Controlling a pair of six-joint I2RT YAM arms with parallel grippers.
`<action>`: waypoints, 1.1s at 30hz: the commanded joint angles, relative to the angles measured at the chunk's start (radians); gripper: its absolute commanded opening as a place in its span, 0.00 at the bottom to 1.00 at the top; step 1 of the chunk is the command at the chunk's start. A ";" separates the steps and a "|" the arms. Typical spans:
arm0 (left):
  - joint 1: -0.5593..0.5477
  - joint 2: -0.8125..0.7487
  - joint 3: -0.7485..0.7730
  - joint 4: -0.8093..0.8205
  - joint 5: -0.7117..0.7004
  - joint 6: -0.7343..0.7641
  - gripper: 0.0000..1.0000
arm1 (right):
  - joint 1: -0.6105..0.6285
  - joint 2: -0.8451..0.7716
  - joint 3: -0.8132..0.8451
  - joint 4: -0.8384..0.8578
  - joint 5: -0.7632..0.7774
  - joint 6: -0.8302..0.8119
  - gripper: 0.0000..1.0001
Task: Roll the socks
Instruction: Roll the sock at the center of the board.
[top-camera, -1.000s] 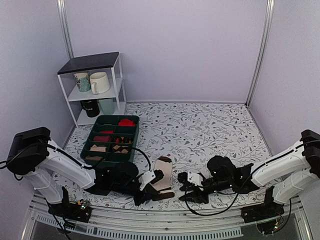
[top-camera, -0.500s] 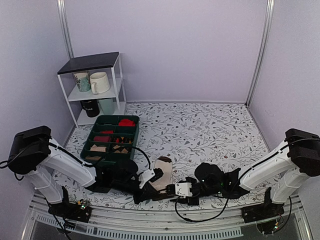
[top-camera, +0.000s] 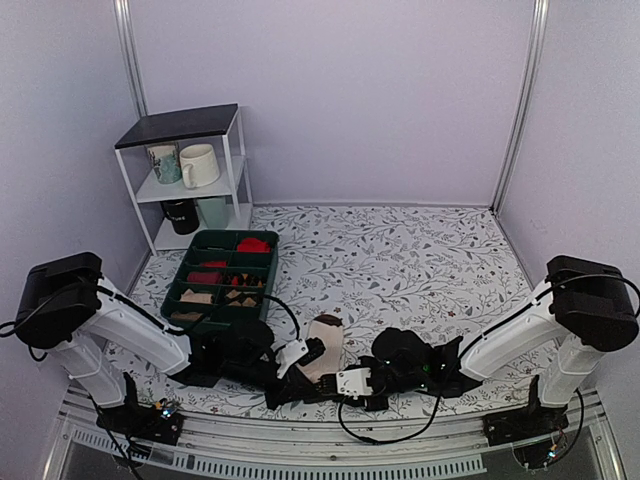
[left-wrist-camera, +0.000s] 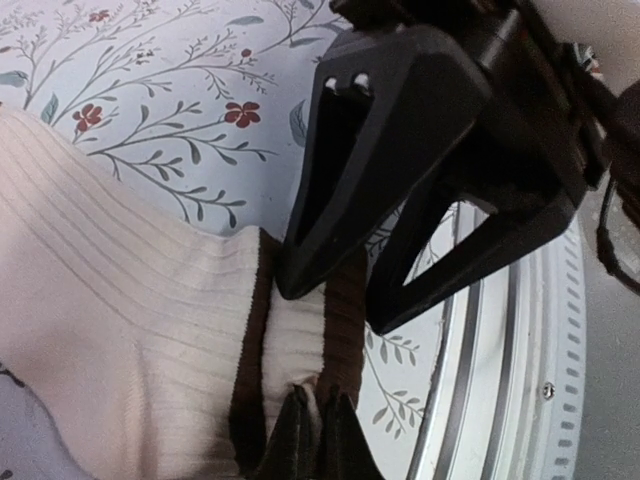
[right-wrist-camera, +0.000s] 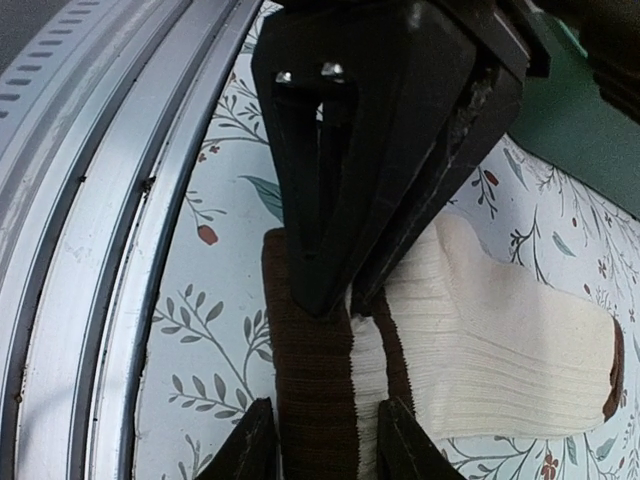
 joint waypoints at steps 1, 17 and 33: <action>0.007 0.027 -0.049 -0.163 0.032 -0.010 0.00 | 0.010 0.046 0.019 -0.068 -0.012 0.027 0.31; -0.107 -0.420 -0.143 -0.125 -0.365 0.188 0.42 | -0.018 0.056 0.194 -0.516 -0.271 0.264 0.03; -0.236 -0.408 -0.205 0.014 -0.442 0.314 0.47 | -0.185 0.296 0.488 -0.854 -0.608 0.474 0.05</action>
